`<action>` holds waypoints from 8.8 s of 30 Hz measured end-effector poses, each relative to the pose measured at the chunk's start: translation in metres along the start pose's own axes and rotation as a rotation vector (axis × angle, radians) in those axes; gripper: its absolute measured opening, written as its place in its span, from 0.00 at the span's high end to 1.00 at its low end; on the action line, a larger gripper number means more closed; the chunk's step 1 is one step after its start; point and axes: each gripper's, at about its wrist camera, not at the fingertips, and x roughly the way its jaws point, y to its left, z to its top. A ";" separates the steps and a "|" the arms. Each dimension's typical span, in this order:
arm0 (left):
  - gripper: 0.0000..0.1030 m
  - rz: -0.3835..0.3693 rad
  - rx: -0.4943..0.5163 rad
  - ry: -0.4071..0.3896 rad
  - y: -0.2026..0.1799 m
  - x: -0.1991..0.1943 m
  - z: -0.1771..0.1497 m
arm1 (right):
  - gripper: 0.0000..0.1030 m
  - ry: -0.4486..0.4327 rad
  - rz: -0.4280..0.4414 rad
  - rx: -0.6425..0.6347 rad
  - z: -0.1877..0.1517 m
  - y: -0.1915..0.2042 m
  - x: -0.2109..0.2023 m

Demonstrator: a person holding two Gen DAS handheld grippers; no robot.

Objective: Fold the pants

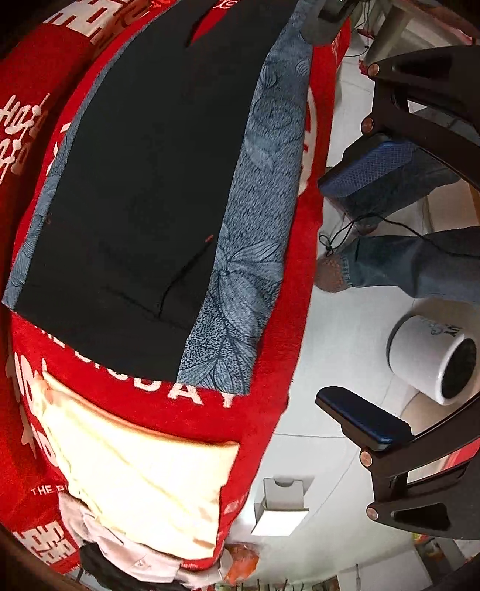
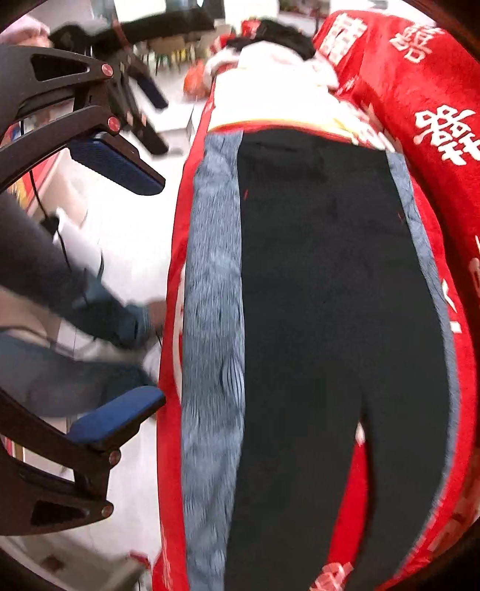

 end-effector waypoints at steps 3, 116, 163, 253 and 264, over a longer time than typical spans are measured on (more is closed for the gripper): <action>0.00 -0.115 -0.043 -0.047 0.016 0.008 0.002 | 0.00 0.008 0.203 0.022 0.000 0.004 0.021; 0.08 -0.105 0.255 -0.190 -0.207 0.006 0.184 | 0.43 -0.147 0.178 0.112 0.164 -0.139 -0.079; 0.14 -0.459 0.382 -0.306 -0.408 -0.075 0.136 | 0.97 -0.479 0.133 0.184 0.093 -0.341 -0.261; 0.00 0.046 0.042 -0.245 -0.058 0.104 0.274 | 0.39 0.000 0.526 0.212 0.164 -0.103 0.032; 0.00 0.052 0.051 -0.257 -0.058 0.105 0.273 | 0.46 0.008 0.545 0.204 0.164 -0.083 0.034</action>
